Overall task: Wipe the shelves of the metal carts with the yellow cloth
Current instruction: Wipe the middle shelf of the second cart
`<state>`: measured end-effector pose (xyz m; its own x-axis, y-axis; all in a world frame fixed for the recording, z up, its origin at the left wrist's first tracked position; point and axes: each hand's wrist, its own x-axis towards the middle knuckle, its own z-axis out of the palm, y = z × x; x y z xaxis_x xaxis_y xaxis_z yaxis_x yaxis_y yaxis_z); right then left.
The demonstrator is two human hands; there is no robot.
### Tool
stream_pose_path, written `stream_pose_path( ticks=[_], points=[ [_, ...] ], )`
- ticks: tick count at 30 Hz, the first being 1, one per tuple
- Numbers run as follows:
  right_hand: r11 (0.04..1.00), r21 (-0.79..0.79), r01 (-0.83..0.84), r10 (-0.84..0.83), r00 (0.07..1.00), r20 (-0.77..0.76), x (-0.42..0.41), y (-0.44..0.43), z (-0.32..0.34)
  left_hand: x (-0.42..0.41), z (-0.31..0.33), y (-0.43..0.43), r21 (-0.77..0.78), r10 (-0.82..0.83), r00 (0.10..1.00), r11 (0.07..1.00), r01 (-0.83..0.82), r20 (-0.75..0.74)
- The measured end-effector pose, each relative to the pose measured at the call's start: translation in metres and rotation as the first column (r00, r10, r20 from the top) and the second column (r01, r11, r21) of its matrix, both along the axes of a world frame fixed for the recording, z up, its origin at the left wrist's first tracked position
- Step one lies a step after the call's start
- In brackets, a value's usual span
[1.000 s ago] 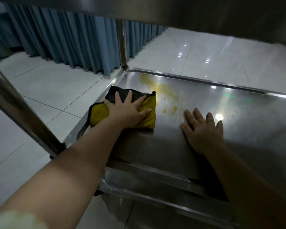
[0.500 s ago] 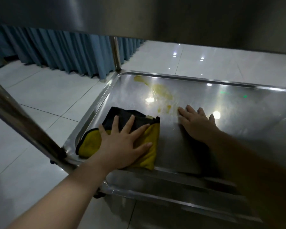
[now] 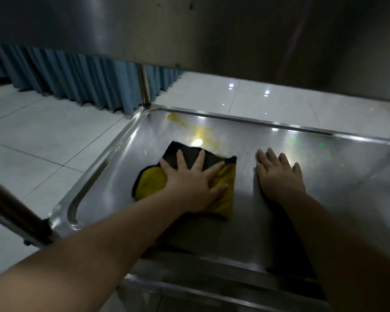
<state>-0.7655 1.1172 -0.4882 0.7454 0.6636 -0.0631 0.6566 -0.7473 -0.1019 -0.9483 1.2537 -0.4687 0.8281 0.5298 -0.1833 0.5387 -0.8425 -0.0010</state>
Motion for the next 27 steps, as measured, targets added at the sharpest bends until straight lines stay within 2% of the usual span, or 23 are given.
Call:
stream_pose_path(
  ticks=[3,6,8,11,14,17,22,25,27],
  points=[
    [1.0,0.019,-0.006,0.006,1.0,-0.005,0.001,0.001,-0.001,0.066,0.006,0.037,-0.083,0.088,0.996,0.993,-0.087,0.005],
    [0.999,0.032,-0.01,0.01,1.0,-0.01,0.004,-0.001,0.0,0.091,0.009,0.039,-0.078,0.131,0.991,0.988,-0.132,-0.014],
    [0.999,0.035,-0.011,0.012,1.0,-0.021,0.005,-0.003,0.0,0.066,0.007,0.02,-0.062,0.065,0.998,0.996,-0.066,-0.015],
    [1.0,0.029,-0.009,0.01,0.999,-0.031,0.005,-0.001,0.002,-0.015,-0.003,-0.02,-0.011,-0.079,0.997,0.997,0.079,-0.014],
    [1.0,0.015,-0.011,0.012,0.999,-0.03,0.003,0.002,0.002,-0.061,-0.003,-0.042,-0.008,-0.087,0.995,0.996,0.087,-0.047],
    [1.0,0.024,-0.016,0.017,1.0,-0.025,0.003,0.0,-0.002,-0.012,0.0,-0.021,0.027,-0.06,0.997,0.998,0.061,-0.045],
    [0.999,0.033,-0.029,0.03,0.999,-0.016,0.007,-0.001,-0.005,0.105,0.003,0.029,-0.055,0.014,1.0,0.998,-0.012,0.021],
    [0.999,0.042,-0.033,0.034,0.999,-0.022,0.014,-0.001,-0.003,0.119,0.003,0.021,-0.041,0.051,0.999,0.998,-0.05,0.016],
    [0.999,0.043,-0.031,0.032,0.999,-0.033,0.017,-0.001,-0.002,0.094,0.004,0.005,-0.039,0.008,1.0,0.999,-0.008,-0.009]
  ],
)
